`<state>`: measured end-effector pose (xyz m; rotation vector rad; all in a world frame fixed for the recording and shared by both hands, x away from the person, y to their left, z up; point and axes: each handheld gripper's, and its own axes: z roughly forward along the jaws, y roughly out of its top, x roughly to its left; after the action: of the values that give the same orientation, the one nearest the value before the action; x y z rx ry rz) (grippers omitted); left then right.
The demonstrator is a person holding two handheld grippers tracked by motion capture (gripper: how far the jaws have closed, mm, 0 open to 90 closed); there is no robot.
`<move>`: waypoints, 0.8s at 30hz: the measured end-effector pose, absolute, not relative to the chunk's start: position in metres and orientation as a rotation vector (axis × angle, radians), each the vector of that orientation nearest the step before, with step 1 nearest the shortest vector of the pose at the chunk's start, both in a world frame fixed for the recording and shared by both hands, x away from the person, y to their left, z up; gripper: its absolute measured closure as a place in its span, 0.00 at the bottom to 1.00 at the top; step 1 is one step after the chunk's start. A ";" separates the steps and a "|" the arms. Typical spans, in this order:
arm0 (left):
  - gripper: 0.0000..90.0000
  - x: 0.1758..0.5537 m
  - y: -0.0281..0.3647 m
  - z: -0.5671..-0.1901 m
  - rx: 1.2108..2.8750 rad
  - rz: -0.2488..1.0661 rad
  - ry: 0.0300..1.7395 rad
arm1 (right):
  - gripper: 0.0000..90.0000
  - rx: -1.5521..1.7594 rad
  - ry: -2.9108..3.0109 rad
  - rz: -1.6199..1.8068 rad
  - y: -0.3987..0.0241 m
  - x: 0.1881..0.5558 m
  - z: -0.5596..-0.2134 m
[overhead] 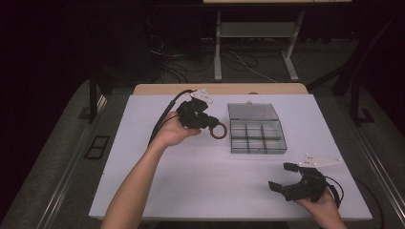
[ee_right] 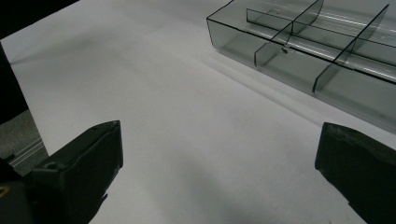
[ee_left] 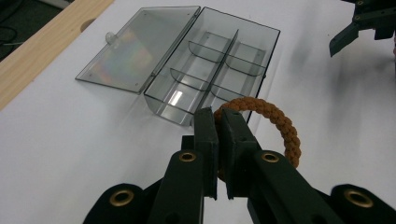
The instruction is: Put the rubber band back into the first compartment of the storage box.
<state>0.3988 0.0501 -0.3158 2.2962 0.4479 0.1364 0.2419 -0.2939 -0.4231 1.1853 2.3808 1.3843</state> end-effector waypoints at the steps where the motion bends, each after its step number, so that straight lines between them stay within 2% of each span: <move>1: 0.93 0.399 0.048 -0.316 2.297 0.135 0.446 | 0.01 1.187 2.383 1.383 -0.294 0.242 -0.423; 24: 0.93 0.408 0.016 -0.320 2.297 0.145 0.422 | 0.01 1.182 2.380 1.384 -0.294 0.242 -0.423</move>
<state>0.4081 0.0157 -0.3199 2.2975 0.4216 0.1447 0.2415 -0.2944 -0.4229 1.1818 2.3796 1.3840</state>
